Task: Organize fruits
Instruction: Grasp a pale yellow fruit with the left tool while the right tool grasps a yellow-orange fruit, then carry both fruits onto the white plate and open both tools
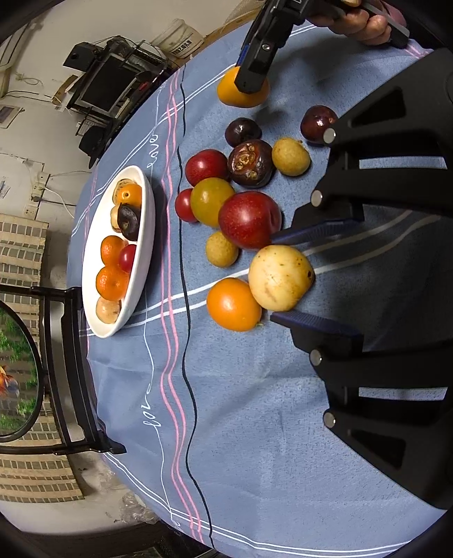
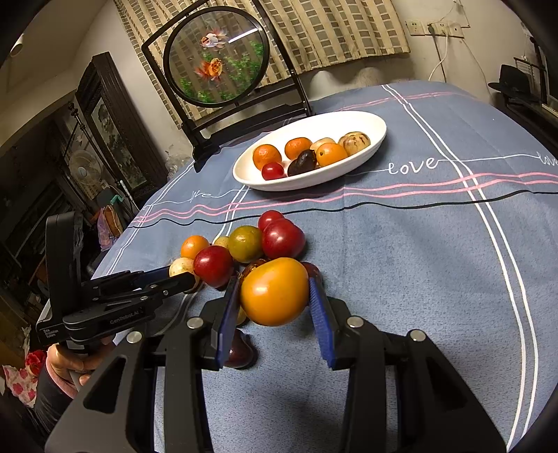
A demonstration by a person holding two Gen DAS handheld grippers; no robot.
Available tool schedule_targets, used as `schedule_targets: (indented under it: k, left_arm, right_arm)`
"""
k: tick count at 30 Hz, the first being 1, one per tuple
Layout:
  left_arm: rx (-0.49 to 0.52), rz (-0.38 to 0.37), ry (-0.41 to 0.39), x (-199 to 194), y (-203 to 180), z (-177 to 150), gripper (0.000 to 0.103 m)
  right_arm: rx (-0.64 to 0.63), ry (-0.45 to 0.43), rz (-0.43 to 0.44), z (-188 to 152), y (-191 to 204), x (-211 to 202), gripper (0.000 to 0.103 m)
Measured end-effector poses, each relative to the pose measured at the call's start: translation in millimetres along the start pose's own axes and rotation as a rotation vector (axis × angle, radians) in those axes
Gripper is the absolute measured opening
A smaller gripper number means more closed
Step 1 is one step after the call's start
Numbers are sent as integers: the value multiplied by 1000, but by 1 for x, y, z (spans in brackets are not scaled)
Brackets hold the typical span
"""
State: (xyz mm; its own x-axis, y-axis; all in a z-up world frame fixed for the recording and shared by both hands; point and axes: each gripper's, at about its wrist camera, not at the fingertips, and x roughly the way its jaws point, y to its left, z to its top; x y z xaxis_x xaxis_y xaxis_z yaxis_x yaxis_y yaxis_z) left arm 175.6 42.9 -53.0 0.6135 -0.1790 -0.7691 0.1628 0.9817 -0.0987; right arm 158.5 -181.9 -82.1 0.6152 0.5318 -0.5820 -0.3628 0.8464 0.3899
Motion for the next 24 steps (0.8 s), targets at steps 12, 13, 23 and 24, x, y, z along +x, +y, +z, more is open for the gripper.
schedule_targets:
  k: [12, 13, 23, 24]
  left_arm:
    - [-7, 52, 27, 10, -9, 3, 39]
    - [-10, 54, 27, 9, -10, 3, 39]
    - [0, 27, -50, -37, -15, -4, 39]
    - [2, 18, -63, -45, -14, 0, 39]
  right_arm:
    - [6, -2, -4, -1, -1, -1, 40]
    - [5, -6, -4, -2, -1, -2, 40]
    - [-35, -34, 10, 4, 8, -10, 40]
    - [-41, -36, 24, 7, 10, -12, 40]
